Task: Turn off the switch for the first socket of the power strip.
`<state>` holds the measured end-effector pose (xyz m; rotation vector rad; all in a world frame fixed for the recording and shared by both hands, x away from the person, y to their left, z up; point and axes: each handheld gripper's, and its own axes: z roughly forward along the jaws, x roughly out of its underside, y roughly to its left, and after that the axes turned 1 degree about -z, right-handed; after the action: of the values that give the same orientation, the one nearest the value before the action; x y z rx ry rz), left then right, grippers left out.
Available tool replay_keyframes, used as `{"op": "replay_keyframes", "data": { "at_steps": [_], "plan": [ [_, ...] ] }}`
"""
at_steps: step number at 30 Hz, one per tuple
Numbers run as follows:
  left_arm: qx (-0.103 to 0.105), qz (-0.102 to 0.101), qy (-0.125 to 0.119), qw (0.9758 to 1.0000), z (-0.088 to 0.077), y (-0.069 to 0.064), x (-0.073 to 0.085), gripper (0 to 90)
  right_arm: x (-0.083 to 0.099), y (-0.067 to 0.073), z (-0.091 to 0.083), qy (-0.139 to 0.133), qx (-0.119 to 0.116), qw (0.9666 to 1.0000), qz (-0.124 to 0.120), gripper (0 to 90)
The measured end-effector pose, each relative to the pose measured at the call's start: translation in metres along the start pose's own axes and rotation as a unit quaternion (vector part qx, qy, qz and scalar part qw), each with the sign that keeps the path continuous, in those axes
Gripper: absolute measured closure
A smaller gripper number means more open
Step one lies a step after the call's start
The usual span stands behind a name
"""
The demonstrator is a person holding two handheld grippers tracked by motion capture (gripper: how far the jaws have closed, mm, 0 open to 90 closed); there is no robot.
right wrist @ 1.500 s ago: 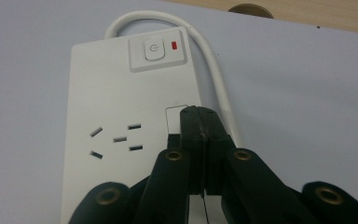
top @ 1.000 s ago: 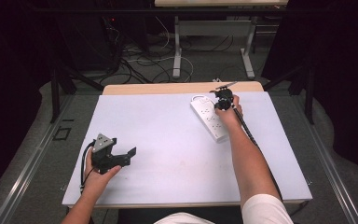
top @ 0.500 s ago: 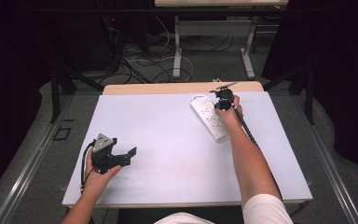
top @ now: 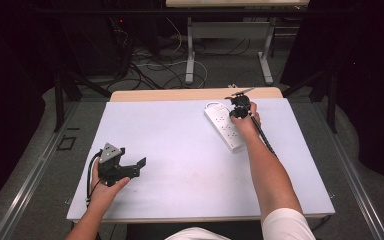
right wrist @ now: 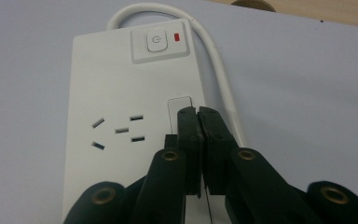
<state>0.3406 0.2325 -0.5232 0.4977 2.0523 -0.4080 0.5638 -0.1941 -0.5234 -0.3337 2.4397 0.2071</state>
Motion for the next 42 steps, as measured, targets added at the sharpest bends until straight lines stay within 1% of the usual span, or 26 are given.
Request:
{"op": "replay_keyframes", "data": {
  "at_steps": [1,2,4,6,7,10,11,12,14,15,18,19,20,21,22,23,25,27,29,30,31,33,35,37,38,42],
  "plan": [
    [0.000,0.000,0.000,1.0000,0.000,0.000,0.000,9.2,0.000,0.000,0.000,-0.003,0.002,1.0000,-0.003,87.8],
    [0.001,-0.005,0.000,1.0000,0.000,-0.001,0.000,9.2,0.000,0.000,-0.001,-0.004,-0.003,0.9999,-0.010,87.8],
    [-0.001,0.000,0.000,1.0000,0.000,0.000,0.000,9.3,0.000,0.001,-0.002,-0.007,-0.004,0.9999,-0.014,87.8],
    [-0.003,0.000,0.001,1.0000,0.000,0.000,0.001,9.2,-0.001,0.002,-0.003,-0.011,-0.006,0.9998,-0.016,87.6],
    [-0.003,-0.001,0.001,1.0000,0.000,0.000,0.001,9.3,-0.001,0.003,-0.004,-0.011,-0.005,0.9997,-0.020,87.5],
    [-0.004,-0.002,0.001,1.0000,0.000,0.001,0.001,9.3,-0.002,0.003,-0.005,-0.014,-0.010,0.9997,-0.019,87.4],
    [-0.005,-0.003,0.002,1.0000,-0.001,0.001,0.001,9.3,-0.002,0.002,-0.006,-0.012,-0.009,0.9996,-0.024,87.4],
    [-0.004,-0.005,0.001,1.0000,-0.001,0.000,0.002,9.3,-0.002,0.002,-0.006,-0.010,-0.009,0.9997,-0.021,87.3],
    [-0.005,-0.003,0.001,1.0000,-0.001,0.001,0.002,9.3,-0.002,0.002,-0.007,-0.010,-0.010,0.9997,-0.020,87.2],
    [-0.004,-0.008,0.000,1.0000,-0.001,0.000,0.002,9.3,-0.002,0.003,-0.008,-0.010,-0.009,0.9997,-0.020,87.1],
    [-0.005,-0.004,0.001,1.0000,0.000,0.001,0.001,9.3,-0.002,0.006,-0.009,-0.011,-0.014,0.9996,-0.024,86.6],
    [-0.005,-0.004,0.001,1.0000,0.000,0.001,0.001,9.4,-0.002,0.007,-0.010,-0.012,-0.017,0.9994,-0.029,86.5],
    [-0.003,-0.008,0.000,1.0000,0.001,0.000,0.001,9.3,-0.003,0.008,-0.011,-0.016,-0.020,0.9993,-0.027,86.3],
    [-0.003,-0.006,0.001,1.0000,0.001,0.000,0.001,9.4,-0.003,0.009,-0.012,-0.016,-0.020,0.9991,-0.036,86.2],
    [-0.003,-0.004,0.001,1.0000,0.001,0.000,0.001,9.4,-0.003,0.009,-0.013,-0.016,-0.020,0.9989,-0.039,86.1],
    [-0.004,-0.003,0.001,1.0000,0.001,0.001,0.000,9.4,-0.003,0.012,-0.014,-0.019,-0.025,0.9990,-0.032,85.9],
    [-0.003,-0.003,0.001,1.0000,0.002,0.000,0.000,9.3,-0.003,0.013,-0.018,-0.017,-0.026,0.9986,-0.042,85.5],
    [-0.003,-0.001,0.002,1.0000,0.002,0.000,0.000,9.4,-0.002,0.016,-0.022,-0.020,-0.030,0.9984,-0.044,85.2],
    [-0.004,-0.001,0.002,1.0000,0.002,0.000,0.000,9.4,-0.003,0.018,-0.026,-0.022,-0.035,0.9978,-0.051,85.2],
    [-0.003,-0.007,0.002,1.0000,0.002,-0.001,0.001,9.4,-0.003,0.019,-0.028,-0.025,-0.036,0.9976,-0.053,85.1],
    [-0.005,-0.002,0.001,1.0000,0.001,0.000,0.000,9.4,-0.003,0.020,-0.030,-0.026,-0.035,0.9974,-0.056,85.0],
    [-0.006,-0.002,0.001,1.0000,0.001,0.000,0.000,9.4,-0.003,0.022,-0.034,-0.030,-0.041,0.9972,-0.056,84.7],
    [-0.006,-0.001,0.002,1.0000,0.001,0.000,0.001,9.5,-0.003,0.024,-0.038,-0.033,-0.041,0.9967,-0.061,84.5],
    [-0.006,0.001,0.002,1.0000,0.001,-0.001,0.000,9.5,-0.002,0.026,-0.042,-0.037,-0.046,0.9957,-0.071,84.2],
    [-0.005,0.002,0.002,1.0000,0.000,-0.001,0.000,9.5,-0.002,0.027,-0.043,-0.039,-0.044,0.9957,-0.072,84.0],
    [-0.004,0.002,0.002,1.0000,0.000,-0.001,0.001,9.5,-0.001,0.033,-0.050,-0.041,-0.053,0.9947,-0.078,82.7]
  ]
}}
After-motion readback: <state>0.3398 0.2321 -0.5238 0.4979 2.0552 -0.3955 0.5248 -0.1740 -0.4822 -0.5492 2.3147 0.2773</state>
